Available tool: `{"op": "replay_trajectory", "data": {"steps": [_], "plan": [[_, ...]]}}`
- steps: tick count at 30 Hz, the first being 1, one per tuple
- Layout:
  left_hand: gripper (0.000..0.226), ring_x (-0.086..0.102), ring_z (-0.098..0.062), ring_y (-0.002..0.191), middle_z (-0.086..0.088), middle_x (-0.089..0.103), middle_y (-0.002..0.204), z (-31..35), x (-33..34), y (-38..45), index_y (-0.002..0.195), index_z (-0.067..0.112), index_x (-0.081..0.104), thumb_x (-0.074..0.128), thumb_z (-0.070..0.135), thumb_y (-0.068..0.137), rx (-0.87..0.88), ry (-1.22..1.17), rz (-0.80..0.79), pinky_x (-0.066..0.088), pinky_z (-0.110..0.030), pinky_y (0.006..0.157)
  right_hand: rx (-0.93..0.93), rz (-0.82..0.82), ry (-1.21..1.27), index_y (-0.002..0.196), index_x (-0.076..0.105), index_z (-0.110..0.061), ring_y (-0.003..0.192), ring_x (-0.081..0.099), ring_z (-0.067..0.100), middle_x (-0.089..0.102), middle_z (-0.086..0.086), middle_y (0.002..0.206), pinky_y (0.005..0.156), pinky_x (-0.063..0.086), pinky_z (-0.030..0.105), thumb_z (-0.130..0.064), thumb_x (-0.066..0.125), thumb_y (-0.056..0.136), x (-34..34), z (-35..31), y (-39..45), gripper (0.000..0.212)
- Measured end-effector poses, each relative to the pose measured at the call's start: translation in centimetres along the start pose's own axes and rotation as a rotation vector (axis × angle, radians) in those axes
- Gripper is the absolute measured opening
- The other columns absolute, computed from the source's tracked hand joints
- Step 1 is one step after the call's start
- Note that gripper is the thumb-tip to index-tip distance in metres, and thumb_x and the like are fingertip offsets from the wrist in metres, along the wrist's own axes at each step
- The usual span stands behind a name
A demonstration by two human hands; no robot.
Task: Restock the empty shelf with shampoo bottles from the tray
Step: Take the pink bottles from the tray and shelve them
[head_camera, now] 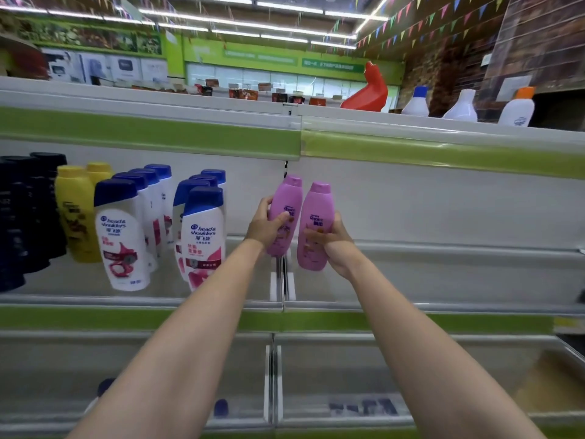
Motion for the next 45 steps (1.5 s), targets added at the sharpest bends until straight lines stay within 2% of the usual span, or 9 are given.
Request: {"op": "replay_trajectory", "data": {"steps": [8,10,18,23,27,30,35,41,45], "plan": [[0.042,0.062,-0.029,0.090,-0.014,0.057,0.109,-0.7,2.0,0.9,0.133,0.007,0.037,0.052,0.011,0.094,0.037,-0.174,-0.030,0.055,-0.040,0.078,-0.006,-0.027,-0.001,0.130,0.034,-0.004,0.100,0.058,0.034,0.055,0.021,0.111,0.089,0.051,0.056,0.006,0.064,0.081,-0.1,0.0,1.3,0.058],[0.040,0.062,-0.030,0.095,-0.014,0.058,0.110,-0.7,2.8,1.1,0.133,0.009,0.038,0.050,0.012,0.095,0.028,-0.178,-0.074,0.056,-0.037,0.075,0.001,-0.022,-0.006,0.125,0.033,-0.007,0.101,0.057,0.033,0.054,0.020,0.111,0.091,0.050,0.056,0.006,0.063,0.082,-0.2,0.0,1.3,0.055],[0.050,0.060,-0.020,0.072,-0.008,0.060,0.086,-0.4,3.4,0.9,0.133,0.012,0.037,0.038,-0.012,0.090,-0.002,-0.172,-0.224,0.050,-0.017,0.045,0.021,-0.095,0.006,0.117,0.032,-0.012,0.094,0.058,0.025,0.055,0.008,0.103,0.093,0.050,0.050,0.008,0.061,0.084,-0.4,0.0,0.2,0.049],[0.051,0.061,-0.021,0.075,-0.009,0.062,0.091,-0.6,3.3,0.5,0.136,0.012,0.039,0.040,-0.011,0.090,-0.026,-0.163,-0.192,0.053,-0.020,0.052,0.022,-0.088,-0.002,0.120,0.033,-0.011,0.091,0.061,0.020,0.058,0.006,0.103,0.083,0.054,0.038,0.005,0.060,0.085,-0.2,-0.2,-0.4,0.046],[0.046,0.059,-0.028,0.102,-0.016,0.057,0.124,-1.2,3.1,0.0,0.138,0.012,0.037,0.047,0.006,0.094,-0.130,-0.028,-0.078,0.050,-0.036,0.085,0.013,-0.001,-0.131,0.115,0.034,-0.013,0.095,0.057,0.021,0.055,0.005,0.105,0.083,0.052,0.035,-0.001,0.059,0.088,0.2,-0.3,-1.0,0.038],[0.047,0.052,-0.032,0.119,-0.017,0.052,0.132,-0.9,2.7,-0.9,0.141,0.010,0.032,0.044,0.011,0.095,-0.190,0.187,-0.007,0.044,-0.038,0.097,0.040,0.106,-0.266,0.117,0.030,-0.014,0.105,0.053,0.022,0.051,0.006,0.113,0.089,0.048,0.037,-0.007,0.061,0.088,0.7,-0.6,-1.5,0.042],[0.047,0.043,-0.031,0.129,-0.018,0.038,0.142,0.7,1.8,-4.5,0.139,0.004,0.028,0.044,0.007,0.094,-0.160,0.479,-0.102,0.040,-0.035,0.104,0.144,0.322,-0.585,0.142,0.021,-0.006,0.127,0.043,0.033,0.038,0.017,0.139,0.107,0.039,0.046,-0.022,0.069,0.083,1.2,-0.7,-3.8,0.077],[0.040,0.048,-0.030,0.121,-0.017,0.045,0.133,2.1,0.2,-10.1,0.131,0.003,0.043,0.046,0.002,0.091,0.047,0.608,-0.167,0.042,-0.036,0.103,0.067,0.410,-1.031,0.135,0.034,-0.002,0.131,0.033,0.033,0.038,0.017,0.139,0.106,0.034,0.049,-0.024,0.062,0.087,4.4,-1.9,-9.6,0.059],[0.038,0.048,-0.028,0.119,-0.016,0.050,0.128,2.8,-1.8,-14.1,0.122,0.003,0.052,0.049,-0.007,0.085,0.169,0.610,-0.220,0.041,-0.034,0.103,0.037,0.403,-1.113,0.126,0.042,-0.003,0.122,0.040,0.033,0.045,0.017,0.131,0.102,0.037,0.047,-0.021,0.056,0.090,7.0,-2.0,-13.2,0.043]]}}
Point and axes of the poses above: each hand's wrist, its own y-axis towards the middle knuckle, its own x-axis out of the palm, z = x × y, the point moved 2 cm from there along y, towards the middle knuckle
